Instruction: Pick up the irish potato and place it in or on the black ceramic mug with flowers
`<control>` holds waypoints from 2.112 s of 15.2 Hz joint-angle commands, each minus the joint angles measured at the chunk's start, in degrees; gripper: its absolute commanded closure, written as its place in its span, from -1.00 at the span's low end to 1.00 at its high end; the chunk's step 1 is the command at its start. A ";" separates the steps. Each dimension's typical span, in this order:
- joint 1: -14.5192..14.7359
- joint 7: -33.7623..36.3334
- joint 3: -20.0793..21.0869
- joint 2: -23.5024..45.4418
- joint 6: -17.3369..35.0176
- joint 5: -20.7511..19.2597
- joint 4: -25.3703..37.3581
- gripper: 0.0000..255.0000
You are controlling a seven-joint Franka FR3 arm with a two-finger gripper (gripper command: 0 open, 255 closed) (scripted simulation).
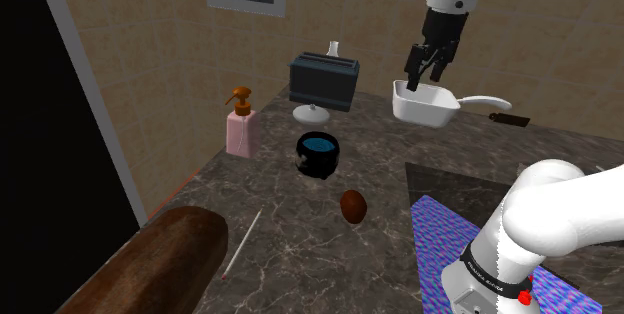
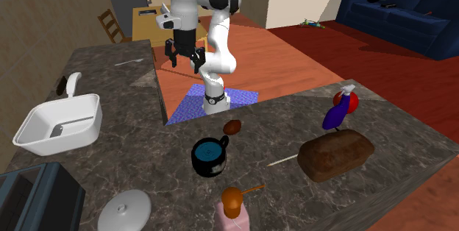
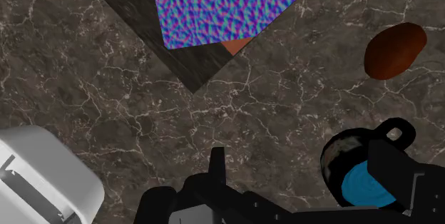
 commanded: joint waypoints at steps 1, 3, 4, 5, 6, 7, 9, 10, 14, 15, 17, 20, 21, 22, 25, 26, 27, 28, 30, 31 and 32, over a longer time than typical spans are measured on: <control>0.00 0.00 0.00 0.00 0.00 0.00 0.00 -1.00; 0.06 3.57 1.90 -1.64 2.34 1.40 -3.97 -1.00; 0.12 5.36 2.90 -2.34 3.54 2.14 -5.85 -1.00; 0.19 7.15 3.94 -2.95 4.76 2.92 -7.66 -1.00; 0.32 8.96 4.99 -3.47 6.01 3.72 -9.39 -1.00; 0.45 10.77 6.09 -3.89 7.28 4.55 -11.05 -1.00; 0.77 14.40 8.40 -4.43 9.93 6.30 -14.14 -1.00; 0.95 16.22 9.62 -4.53 11.32 7.21 -15.57 -1.00; 1.76 23.62 14.87 -3.65 17.33 10.98 -20.44 -1.00; 1.96 25.50 16.28 -3.08 18.97 11.93 -21.43 -1.00; 2.25 29.27 19.23 -1.51 22.41 13.82 -23.11 -1.00; 2.41 35.08 23.90 2.04 28.00 16.37 -24.86 -1.00; 2.33 37.06 25.53 3.53 29.98 17.09 -25.22 -1.00; 2.16 39.07 27.20 5.18 32.00 17.73 -25.48 -1.00; 1.21 44.32 31.65 9.98 37.26 18.81 -25.62 -1.00; 1.07 44.39 31.93 10.52 38.27 18.83 -26.09 -1.00; 0.92 44.46 32.21 11.10 39.28 18.85 -26.54 -1.00; 0.76 44.54 32.51 11.70 40.31 18.85 -26.98 -1.00; 0.39 44.73 33.12 12.97 42.40 18.80 -27.82 -1.00; 0.17 44.84 33.43 13.65 43.47 18.75 -28.22 -1.00; -0.06 44.97 33.76 14.35 44.54 18.68 -28.60 -1.00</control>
